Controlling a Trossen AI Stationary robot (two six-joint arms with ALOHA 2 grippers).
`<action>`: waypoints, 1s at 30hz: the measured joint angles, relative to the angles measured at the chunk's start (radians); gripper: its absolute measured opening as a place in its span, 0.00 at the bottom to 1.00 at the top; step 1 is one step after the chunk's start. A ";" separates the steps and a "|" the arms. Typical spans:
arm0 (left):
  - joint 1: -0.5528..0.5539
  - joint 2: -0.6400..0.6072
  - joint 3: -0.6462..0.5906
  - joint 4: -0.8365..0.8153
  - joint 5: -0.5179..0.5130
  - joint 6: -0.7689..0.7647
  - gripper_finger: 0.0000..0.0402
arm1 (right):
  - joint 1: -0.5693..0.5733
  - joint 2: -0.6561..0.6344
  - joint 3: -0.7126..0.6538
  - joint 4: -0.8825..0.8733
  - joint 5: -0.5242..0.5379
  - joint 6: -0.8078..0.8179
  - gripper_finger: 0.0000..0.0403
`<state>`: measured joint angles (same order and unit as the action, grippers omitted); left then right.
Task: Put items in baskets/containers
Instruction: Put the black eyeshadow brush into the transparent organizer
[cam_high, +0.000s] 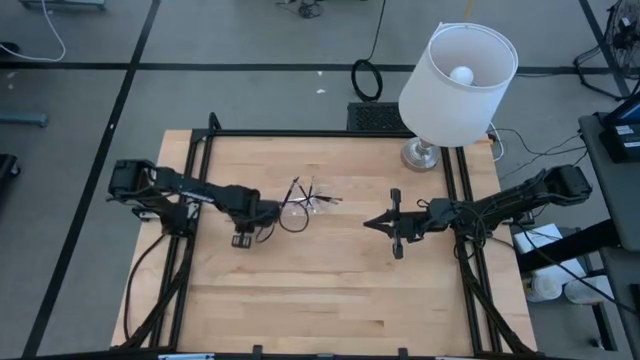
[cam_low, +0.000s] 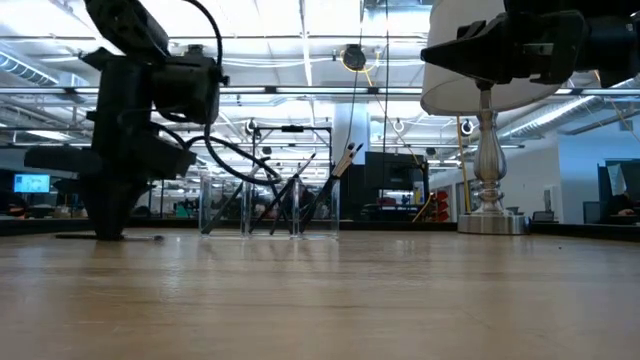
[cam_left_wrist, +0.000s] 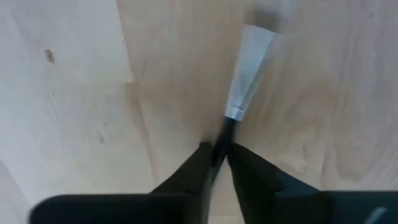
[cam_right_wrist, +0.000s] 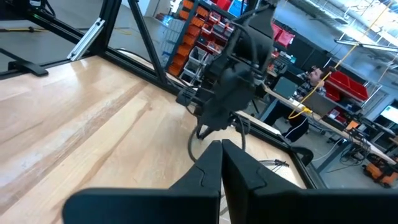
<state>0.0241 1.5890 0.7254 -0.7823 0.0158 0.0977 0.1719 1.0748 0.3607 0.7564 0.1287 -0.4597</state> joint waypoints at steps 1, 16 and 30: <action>-0.022 0.002 0.000 0.001 -0.009 -0.031 0.14 | 0.000 0.000 0.000 0.000 0.000 0.001 0.00; -0.313 0.015 0.088 0.214 0.026 -0.361 0.07 | 0.000 0.000 0.000 -0.006 0.000 0.059 0.00; -0.442 0.235 0.184 0.491 0.016 -0.451 0.01 | 0.000 0.001 0.001 -0.009 -0.002 0.107 0.00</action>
<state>-0.4174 1.8236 0.9091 -0.2909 0.0321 -0.3537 0.1719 1.0756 0.3618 0.7475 0.1265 -0.3528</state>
